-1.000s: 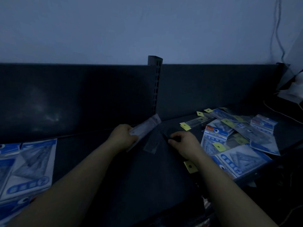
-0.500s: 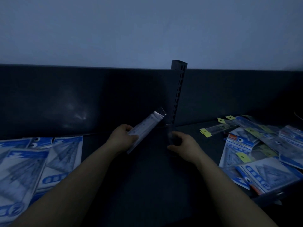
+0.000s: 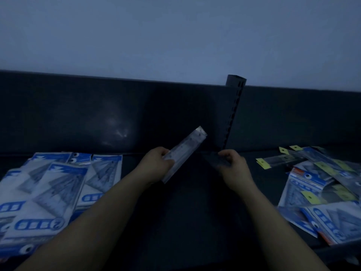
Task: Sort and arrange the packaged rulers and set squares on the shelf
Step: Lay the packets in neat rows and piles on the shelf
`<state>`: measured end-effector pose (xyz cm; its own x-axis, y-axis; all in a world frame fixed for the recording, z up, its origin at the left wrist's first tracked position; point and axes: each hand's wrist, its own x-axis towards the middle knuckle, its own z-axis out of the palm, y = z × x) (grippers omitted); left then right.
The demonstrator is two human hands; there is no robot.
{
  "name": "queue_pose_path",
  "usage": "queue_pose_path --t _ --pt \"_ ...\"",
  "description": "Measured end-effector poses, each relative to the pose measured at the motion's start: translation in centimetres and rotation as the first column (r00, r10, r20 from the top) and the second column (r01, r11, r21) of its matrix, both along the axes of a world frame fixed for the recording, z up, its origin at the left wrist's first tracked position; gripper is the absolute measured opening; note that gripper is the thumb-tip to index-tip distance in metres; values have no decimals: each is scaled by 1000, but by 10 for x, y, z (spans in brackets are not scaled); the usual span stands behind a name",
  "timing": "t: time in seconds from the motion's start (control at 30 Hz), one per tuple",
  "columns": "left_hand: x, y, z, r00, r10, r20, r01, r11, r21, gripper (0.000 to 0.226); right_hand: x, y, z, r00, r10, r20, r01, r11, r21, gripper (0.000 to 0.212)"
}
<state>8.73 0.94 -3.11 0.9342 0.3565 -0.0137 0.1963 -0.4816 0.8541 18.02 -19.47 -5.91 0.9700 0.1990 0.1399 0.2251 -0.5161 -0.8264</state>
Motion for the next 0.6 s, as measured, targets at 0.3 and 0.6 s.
queue_pose_path --t 0.3,0.6 --pt "-69 43 2 961 243 135 -238 970 -56 16 -49 74 18 968 185 -167 -122 936 329 24" --pt "-186 127 11 874 456 168 -434 888 -150 11 -141 189 36 903 386 -187 -288 868 404 25"
